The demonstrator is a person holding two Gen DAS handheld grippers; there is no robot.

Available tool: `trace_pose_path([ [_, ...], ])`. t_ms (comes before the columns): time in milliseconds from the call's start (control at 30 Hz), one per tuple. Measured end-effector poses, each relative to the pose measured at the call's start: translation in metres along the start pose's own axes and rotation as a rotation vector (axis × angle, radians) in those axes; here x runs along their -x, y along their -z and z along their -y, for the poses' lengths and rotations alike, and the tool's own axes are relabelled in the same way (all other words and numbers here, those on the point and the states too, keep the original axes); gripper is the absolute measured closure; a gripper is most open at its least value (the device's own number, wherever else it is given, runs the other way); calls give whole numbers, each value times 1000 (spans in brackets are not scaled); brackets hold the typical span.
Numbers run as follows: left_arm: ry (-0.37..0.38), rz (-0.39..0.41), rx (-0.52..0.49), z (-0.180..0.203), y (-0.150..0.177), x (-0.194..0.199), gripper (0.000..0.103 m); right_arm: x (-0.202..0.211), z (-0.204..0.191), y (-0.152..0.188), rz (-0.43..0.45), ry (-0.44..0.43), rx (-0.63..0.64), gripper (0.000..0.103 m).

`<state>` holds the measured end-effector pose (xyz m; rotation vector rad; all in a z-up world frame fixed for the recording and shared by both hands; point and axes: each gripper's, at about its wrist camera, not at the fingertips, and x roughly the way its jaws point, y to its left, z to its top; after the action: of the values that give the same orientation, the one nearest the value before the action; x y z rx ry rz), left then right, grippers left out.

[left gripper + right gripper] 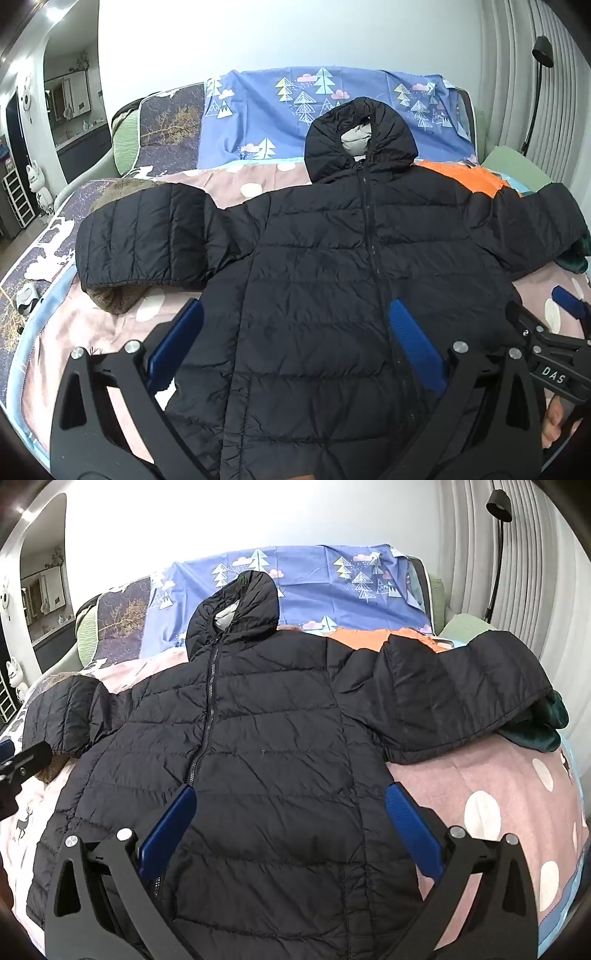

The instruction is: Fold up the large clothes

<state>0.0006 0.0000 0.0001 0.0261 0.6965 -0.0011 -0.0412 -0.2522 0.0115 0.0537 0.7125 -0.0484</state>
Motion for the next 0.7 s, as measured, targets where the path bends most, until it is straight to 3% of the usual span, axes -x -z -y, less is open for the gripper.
trace_pose_path([
  [167, -13, 16, -1, 3, 3, -1, 2, 2, 2, 1, 10, 5, -7, 1],
  [333, -79, 158, -20, 6, 8, 17, 2, 1, 3, 1, 22, 17, -10, 1],
  [567, -3, 46, -35, 10, 3, 10, 2, 11, 7, 2, 27, 4, -10, 1],
  [700, 12, 35, -40, 12, 4, 6, 2, 11, 10, 2, 31, 6, -16, 1],
])
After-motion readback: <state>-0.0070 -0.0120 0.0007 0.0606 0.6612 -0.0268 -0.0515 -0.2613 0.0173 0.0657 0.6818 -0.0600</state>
